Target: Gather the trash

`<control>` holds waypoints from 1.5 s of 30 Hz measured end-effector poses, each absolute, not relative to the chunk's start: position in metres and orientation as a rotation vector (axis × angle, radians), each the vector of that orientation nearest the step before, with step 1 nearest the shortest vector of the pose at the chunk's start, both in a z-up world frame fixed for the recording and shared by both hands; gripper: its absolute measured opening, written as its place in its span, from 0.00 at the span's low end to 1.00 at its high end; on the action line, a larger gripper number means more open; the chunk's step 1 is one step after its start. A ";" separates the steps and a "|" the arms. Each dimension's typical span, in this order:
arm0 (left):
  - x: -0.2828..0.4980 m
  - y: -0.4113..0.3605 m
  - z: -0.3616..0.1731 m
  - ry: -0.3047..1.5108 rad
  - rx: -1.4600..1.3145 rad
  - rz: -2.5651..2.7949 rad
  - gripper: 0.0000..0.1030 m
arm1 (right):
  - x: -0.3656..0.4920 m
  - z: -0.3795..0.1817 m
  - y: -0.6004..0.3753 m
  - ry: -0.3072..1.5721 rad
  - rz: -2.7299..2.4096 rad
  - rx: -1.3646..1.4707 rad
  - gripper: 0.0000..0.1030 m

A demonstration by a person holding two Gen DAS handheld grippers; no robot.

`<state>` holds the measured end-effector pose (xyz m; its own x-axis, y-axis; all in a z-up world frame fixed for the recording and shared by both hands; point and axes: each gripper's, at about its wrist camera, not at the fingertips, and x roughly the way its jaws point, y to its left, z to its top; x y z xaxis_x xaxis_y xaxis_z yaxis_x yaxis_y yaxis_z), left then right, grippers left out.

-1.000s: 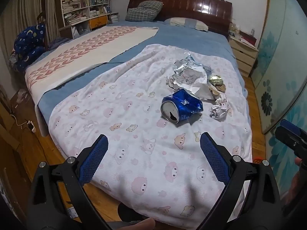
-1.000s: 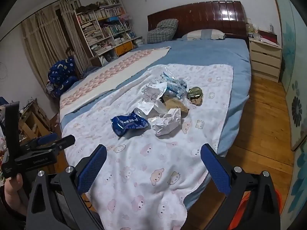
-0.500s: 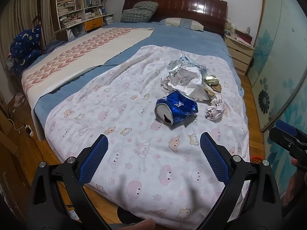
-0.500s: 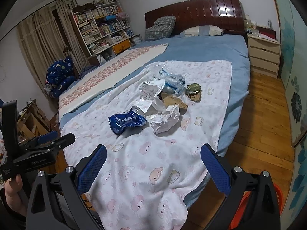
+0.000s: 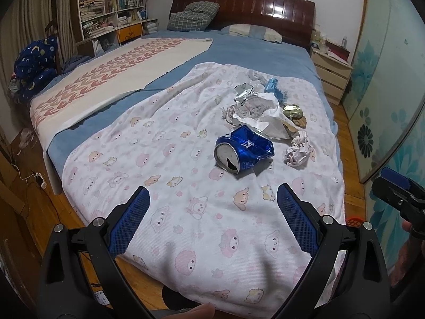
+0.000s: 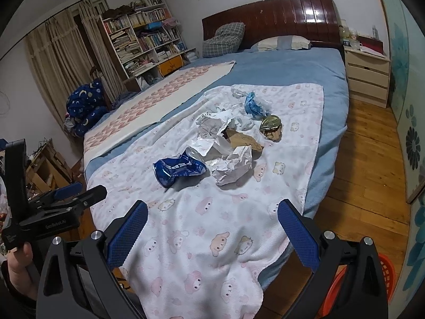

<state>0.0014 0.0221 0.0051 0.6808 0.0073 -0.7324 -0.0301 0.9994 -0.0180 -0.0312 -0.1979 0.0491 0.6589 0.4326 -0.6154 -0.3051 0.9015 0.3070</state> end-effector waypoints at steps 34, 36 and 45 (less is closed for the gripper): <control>0.000 0.027 0.005 0.831 -0.041 0.018 0.93 | -0.007 0.046 -0.181 0.756 0.396 0.143 0.94; 0.001 0.028 0.005 0.832 -0.044 0.021 0.93 | 0.009 0.044 -0.172 0.757 0.388 0.102 0.94; 0.005 0.033 0.001 0.844 -0.050 0.032 0.93 | 0.086 0.003 -0.138 0.858 0.366 0.058 0.93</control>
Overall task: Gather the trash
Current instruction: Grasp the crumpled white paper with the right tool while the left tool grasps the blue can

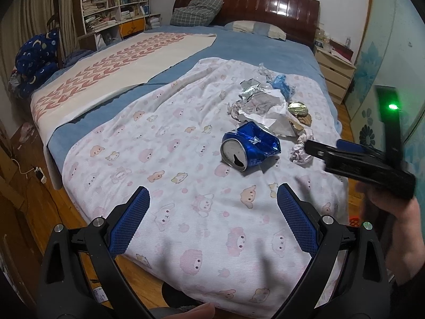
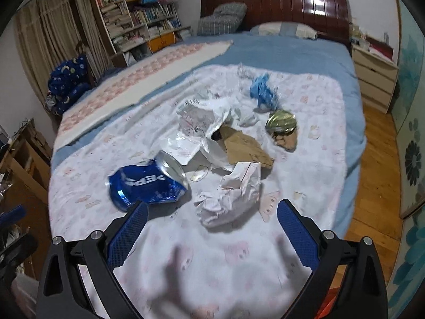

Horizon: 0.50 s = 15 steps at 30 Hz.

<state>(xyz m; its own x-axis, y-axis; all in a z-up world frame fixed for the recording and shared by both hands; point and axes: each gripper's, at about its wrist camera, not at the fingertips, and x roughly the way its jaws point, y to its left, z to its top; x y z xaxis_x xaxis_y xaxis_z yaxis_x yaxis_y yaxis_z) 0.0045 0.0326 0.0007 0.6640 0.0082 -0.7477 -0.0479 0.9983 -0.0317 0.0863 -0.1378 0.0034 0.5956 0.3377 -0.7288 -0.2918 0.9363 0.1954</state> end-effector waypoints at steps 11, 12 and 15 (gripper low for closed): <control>0.017 0.033 -0.009 0.869 -0.054 0.034 0.93 | 0.135 -0.036 -0.128 0.997 0.307 0.074 0.60; 0.020 0.033 -0.010 0.872 -0.056 0.029 0.93 | 0.138 -0.040 -0.129 1.012 0.316 0.089 0.60; 0.030 0.033 -0.014 0.895 -0.093 0.002 0.93 | 0.138 -0.039 -0.134 0.997 0.345 0.147 0.56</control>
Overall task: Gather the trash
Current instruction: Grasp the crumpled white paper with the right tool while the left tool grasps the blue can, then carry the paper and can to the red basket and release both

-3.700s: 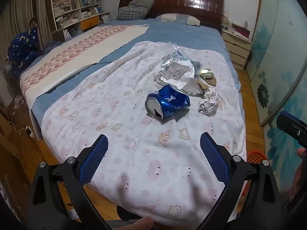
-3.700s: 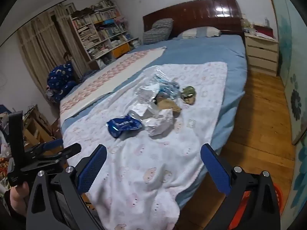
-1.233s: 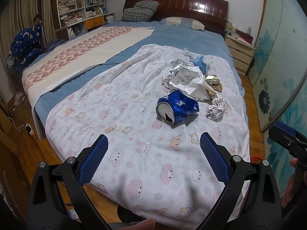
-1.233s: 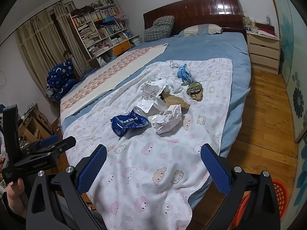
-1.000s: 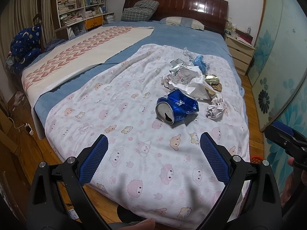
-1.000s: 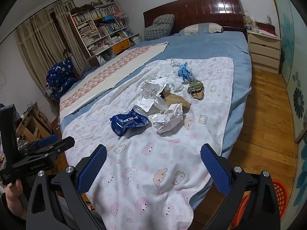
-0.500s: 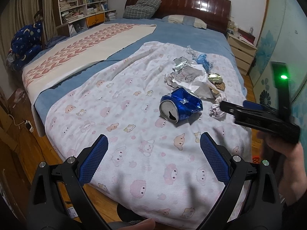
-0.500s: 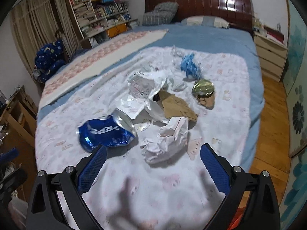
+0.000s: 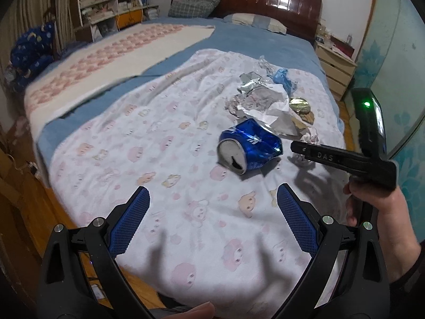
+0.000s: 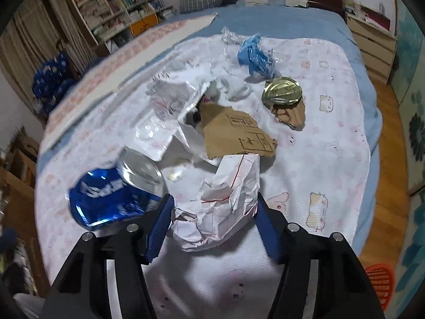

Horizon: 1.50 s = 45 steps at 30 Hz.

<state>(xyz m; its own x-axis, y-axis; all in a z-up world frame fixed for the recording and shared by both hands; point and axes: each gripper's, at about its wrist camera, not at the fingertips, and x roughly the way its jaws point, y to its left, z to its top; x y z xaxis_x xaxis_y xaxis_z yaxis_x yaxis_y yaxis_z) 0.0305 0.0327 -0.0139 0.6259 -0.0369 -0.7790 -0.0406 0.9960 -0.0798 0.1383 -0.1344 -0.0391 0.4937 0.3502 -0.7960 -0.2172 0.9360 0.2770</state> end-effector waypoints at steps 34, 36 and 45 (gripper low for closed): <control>0.108 0.065 -0.059 0.981 -0.704 -0.040 0.26 | 0.048 0.047 -0.262 0.773 0.385 0.358 0.49; 0.094 0.061 -0.040 0.947 -0.662 -0.050 0.26 | 0.038 0.059 -0.272 0.751 0.395 0.364 0.49; 0.041 -0.088 0.056 0.818 -0.368 -0.345 0.27 | -0.065 0.089 -0.405 0.669 0.166 0.207 0.49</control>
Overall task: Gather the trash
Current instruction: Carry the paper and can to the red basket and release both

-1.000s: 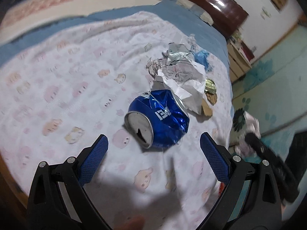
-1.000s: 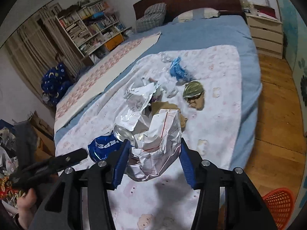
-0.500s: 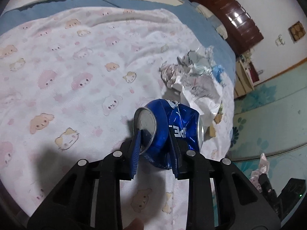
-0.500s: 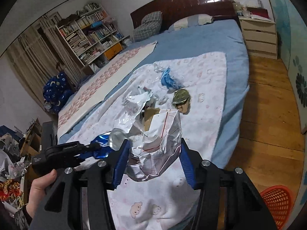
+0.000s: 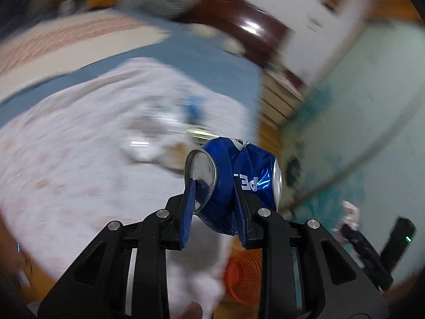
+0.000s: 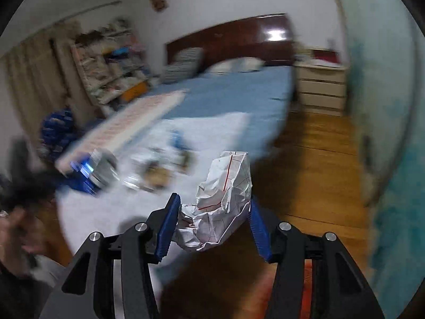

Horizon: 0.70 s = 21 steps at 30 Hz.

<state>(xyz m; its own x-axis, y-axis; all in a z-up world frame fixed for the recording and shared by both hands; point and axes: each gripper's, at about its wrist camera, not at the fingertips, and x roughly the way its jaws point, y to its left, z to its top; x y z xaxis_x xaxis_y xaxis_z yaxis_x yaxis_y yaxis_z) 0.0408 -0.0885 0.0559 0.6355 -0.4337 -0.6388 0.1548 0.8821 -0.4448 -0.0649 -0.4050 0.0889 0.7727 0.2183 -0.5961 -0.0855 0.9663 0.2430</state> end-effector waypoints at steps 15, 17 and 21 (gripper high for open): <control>0.014 -0.427 -0.178 1.255 0.247 -0.765 0.27 | -0.156 -0.166 -0.587 1.043 -0.152 0.575 0.49; 0.005 -0.434 -0.210 1.295 0.295 -0.752 0.27 | -0.152 -0.188 -0.586 1.082 -0.150 0.591 0.49; -0.010 -0.440 -0.250 1.349 0.342 -0.740 0.27 | -0.141 -0.226 -0.575 1.136 -0.150 0.617 0.49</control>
<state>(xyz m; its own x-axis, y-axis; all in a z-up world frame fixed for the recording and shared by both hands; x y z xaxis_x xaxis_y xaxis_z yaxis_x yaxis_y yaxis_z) -0.0097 -0.4405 -0.2502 0.0420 -0.2824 -0.9584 0.6562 0.7311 -0.1867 -0.1405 -0.5752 -0.2257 0.4312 0.1926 -0.8815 0.4145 0.8255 0.3831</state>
